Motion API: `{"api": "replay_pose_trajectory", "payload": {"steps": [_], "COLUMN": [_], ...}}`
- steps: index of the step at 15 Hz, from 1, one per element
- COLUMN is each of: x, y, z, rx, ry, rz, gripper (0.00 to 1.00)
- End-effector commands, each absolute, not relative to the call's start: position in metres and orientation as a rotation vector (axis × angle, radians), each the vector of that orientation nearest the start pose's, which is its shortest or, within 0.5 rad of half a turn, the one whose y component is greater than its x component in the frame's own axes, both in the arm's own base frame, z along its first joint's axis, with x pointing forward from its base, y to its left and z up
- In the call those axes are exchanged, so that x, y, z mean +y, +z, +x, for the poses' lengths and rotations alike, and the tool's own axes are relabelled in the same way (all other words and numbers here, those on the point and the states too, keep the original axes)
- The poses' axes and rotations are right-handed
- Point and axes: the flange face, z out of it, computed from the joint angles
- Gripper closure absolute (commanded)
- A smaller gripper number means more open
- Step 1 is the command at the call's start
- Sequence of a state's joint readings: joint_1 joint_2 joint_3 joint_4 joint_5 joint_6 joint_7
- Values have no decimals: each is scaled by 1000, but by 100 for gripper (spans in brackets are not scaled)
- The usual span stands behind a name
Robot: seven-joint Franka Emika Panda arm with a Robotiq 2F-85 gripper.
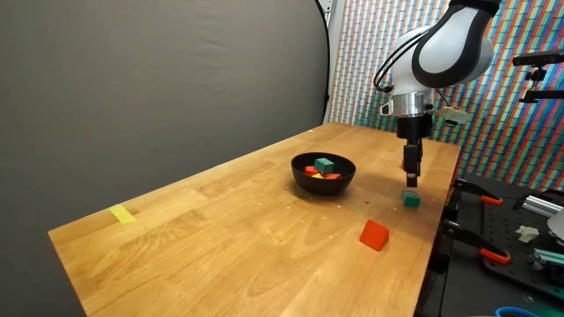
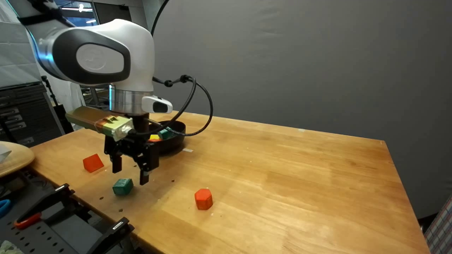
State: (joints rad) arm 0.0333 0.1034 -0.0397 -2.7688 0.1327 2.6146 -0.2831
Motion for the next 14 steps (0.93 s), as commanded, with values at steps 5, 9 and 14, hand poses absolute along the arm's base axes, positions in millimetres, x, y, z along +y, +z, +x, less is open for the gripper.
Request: {"api": "replay_pose_trajectory", "payload": {"steps": [5, 9, 14], "x": [15, 24, 30], "y": [130, 123, 145], "z": [345, 343, 355], "rx": [-307, -336, -348], "ry": [423, 429, 372], "rz": [-3035, -3049, -3173], "gripper": [0, 29, 66]}}
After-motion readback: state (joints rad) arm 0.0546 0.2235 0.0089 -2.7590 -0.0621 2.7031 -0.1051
